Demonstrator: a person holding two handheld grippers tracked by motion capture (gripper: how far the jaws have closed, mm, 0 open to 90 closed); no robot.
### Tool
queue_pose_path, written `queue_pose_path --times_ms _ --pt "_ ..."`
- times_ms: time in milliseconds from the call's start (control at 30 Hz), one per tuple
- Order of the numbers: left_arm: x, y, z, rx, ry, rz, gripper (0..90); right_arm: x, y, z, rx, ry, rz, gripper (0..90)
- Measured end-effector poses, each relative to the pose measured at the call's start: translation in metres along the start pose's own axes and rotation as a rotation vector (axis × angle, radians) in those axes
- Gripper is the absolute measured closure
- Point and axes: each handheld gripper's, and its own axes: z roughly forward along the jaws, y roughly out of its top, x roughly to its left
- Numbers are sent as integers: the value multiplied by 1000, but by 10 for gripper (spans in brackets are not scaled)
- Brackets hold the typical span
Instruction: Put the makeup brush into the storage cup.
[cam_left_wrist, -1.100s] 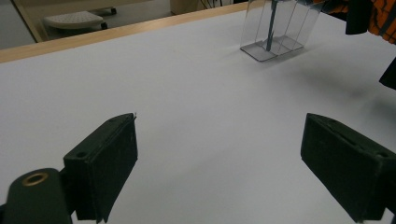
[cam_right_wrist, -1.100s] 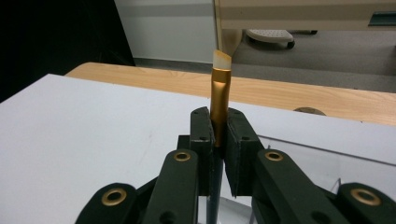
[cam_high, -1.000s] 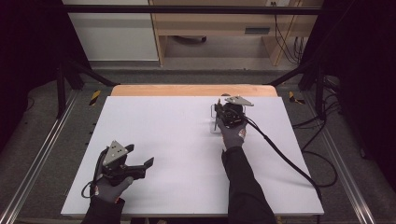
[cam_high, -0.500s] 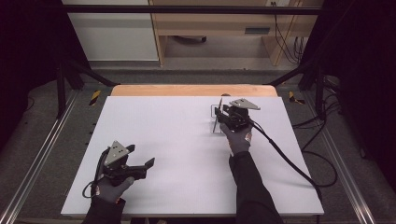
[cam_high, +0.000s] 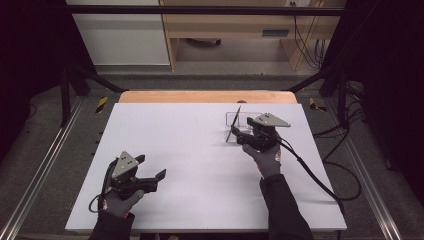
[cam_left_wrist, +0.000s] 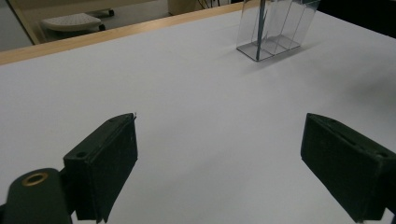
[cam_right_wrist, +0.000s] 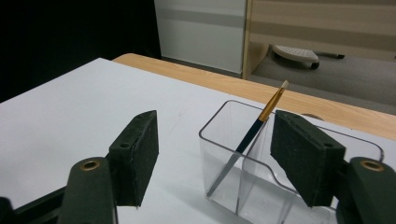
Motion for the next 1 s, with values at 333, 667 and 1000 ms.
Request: queue_pose_path --times_ms 333,667,1000 --pt "0 -1 -1 0 4 0 100 -1 -4 -34 -24 35 -17 218" --pt "1 -1 0 4 7 2 96 -5 -15 -64 -36 57 -18 167" --pt "2 -2 -1 9 12 0 94 -9 -36 -84 -23 68 -42 98"
